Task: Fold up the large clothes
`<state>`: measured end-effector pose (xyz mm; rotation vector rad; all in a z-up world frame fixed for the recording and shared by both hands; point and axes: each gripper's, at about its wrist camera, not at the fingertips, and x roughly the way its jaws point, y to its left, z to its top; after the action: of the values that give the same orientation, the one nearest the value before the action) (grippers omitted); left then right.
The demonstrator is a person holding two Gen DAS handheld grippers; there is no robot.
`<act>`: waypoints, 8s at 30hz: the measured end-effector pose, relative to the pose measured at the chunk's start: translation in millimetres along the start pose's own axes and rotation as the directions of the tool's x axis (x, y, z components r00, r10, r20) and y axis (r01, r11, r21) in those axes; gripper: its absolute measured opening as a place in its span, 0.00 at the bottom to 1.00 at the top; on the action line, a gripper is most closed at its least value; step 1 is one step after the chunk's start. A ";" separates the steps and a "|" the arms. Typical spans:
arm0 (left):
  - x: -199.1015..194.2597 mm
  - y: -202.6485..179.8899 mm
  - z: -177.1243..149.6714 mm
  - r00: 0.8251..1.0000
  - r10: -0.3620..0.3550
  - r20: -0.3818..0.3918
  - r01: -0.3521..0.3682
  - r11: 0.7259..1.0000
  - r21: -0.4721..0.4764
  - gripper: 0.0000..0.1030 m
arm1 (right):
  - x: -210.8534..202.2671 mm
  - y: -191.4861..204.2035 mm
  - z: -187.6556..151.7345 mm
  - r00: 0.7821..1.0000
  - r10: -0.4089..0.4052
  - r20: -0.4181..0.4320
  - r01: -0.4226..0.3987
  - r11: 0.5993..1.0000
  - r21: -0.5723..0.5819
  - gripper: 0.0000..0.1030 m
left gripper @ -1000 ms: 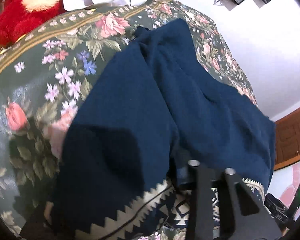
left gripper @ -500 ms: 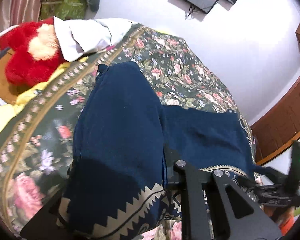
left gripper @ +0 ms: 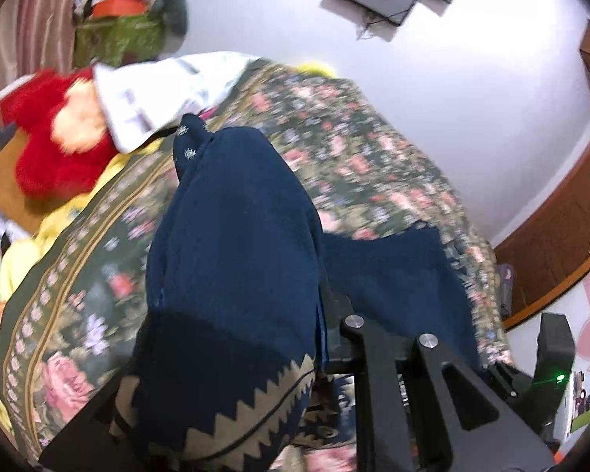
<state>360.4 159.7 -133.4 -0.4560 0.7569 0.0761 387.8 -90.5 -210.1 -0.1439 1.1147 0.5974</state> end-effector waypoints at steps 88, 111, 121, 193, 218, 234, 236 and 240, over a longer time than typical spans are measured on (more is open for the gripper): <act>88.1 -58.3 -27.1 0.908 -0.139 -0.394 0.189 0.978 0.091 0.82 | -6.4 -165.9 31.9 0.990 0.140 0.003 -0.132 0.927 0.350 1.00; 138.6 -54.5 -30.3 0.865 -0.336 -0.373 0.355 0.935 -0.020 0.70 | 44.9 -141.8 45.8 0.913 0.404 0.050 -0.399 0.865 0.303 0.56; 79.7 -77.5 -10.7 0.888 -0.342 -0.307 0.390 0.914 0.110 0.57 | -11.9 -110.4 49.5 0.933 0.335 0.130 -0.357 0.909 0.215 0.39; -54.8 29.2 -153.8 0.976 0.126 -0.180 -0.023 0.873 0.487 0.75 | -3.4 78.2 -67.6 0.991 0.003 -0.134 -0.035 0.971 -0.238 0.82; -236.2 -17.3 -108.5 0.968 0.038 0.249 -0.130 0.922 0.365 0.80 | -236.5 106.9 -90.3 0.866 0.078 0.494 0.002 0.987 -0.161 0.83; -370.8 -67.5 -167.8 0.826 -0.028 0.562 -0.159 0.946 0.282 0.80 | -332.0 173.7 -183.8 0.636 0.053 0.770 0.039 0.994 -0.101 0.89; -370.4 -65.6 -170.3 0.835 -0.034 0.549 -0.144 0.950 0.278 0.80 | -330.6 174.9 -188.4 0.641 0.050 0.766 0.036 0.995 -0.095 0.89; -371.0 -64.5 -177.3 0.834 -0.024 0.552 -0.158 0.947 0.280 0.80 | -328.6 170.9 -193.3 0.651 0.044 0.757 0.026 0.996 -0.080 0.89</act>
<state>-9.8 61.6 29.5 -0.0829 0.2024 0.1436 45.2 -149.2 21.6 0.0495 0.2555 0.6258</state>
